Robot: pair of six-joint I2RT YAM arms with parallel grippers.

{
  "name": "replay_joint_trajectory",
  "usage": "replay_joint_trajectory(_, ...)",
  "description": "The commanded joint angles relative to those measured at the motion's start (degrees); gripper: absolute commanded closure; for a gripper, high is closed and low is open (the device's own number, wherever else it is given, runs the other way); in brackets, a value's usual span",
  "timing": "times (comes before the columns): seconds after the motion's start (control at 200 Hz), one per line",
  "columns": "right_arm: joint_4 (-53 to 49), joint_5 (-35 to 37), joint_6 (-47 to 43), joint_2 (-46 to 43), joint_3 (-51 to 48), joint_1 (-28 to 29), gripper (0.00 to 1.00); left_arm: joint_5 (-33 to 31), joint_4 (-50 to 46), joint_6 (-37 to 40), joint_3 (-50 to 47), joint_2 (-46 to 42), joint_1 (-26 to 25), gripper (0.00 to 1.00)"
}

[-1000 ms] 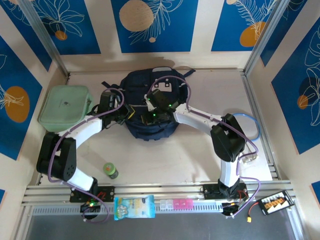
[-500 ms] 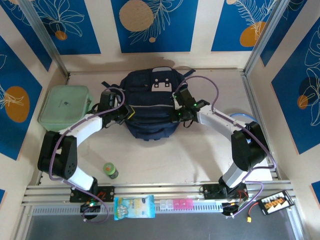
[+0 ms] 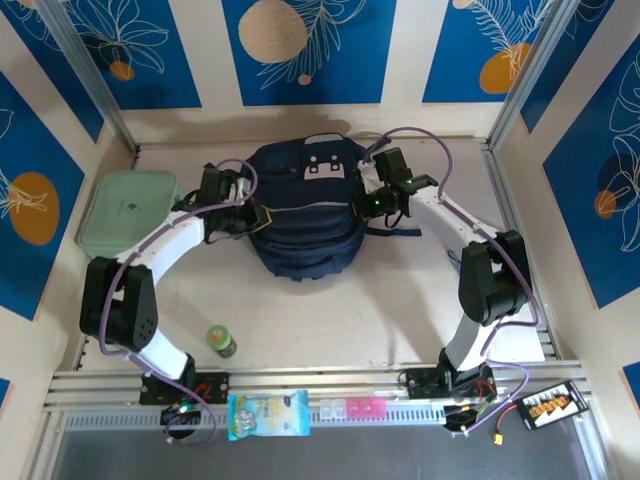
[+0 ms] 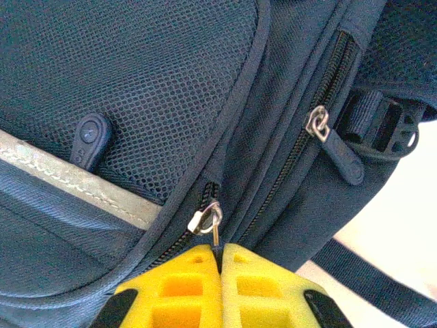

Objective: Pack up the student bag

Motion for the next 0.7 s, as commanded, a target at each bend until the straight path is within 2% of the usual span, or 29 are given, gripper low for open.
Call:
replay_joint_trajectory(0.0,0.9,3.0,-2.7,1.1,4.2,-3.8,1.00,1.9,-9.9,10.1,2.2,0.7,1.4,1.00)
replay_joint_trajectory(0.145,-2.6,3.9,4.5,4.6,9.4,-4.1,0.92,4.4,-11.2,13.7,3.6,2.1,1.4,1.00)
replay_joint_trajectory(0.255,-3.9,2.3,11.1,2.7,8.9,-3.7,0.83,4.2,-4.9,11.6,1.8,-0.9,1.2,0.99)
replay_joint_trajectory(0.36,0.5,-1.5,15.9,-4.7,2.6,-3.5,0.65,4.7,1.5,7.7,1.7,-5.3,1.1,0.67)
replay_joint_trajectory(0.475,2.2,1.5,18.2,-13.5,-2.6,-4.1,0.43,-0.3,3.7,7.0,2.0,-10.2,1.1,0.43)
replay_joint_trajectory(0.535,4.0,5.9,18.9,-18.9,-6.3,-5.1,0.33,-5.3,3.2,8.1,1.4,-12.8,1.1,0.29)
replay_joint_trajectory(0.595,6.8,8.4,19.3,-24.8,-11.2,-7.3,0.30,-11.9,2.5,9.0,-0.1,-16.0,1.2,0.18)
replay_joint_trajectory(0.695,11.9,14.5,19.3,-33.6,-20.1,-11.5,0.20,-26.0,4.2,10.5,-5.7,-22.2,1.2,0.02)
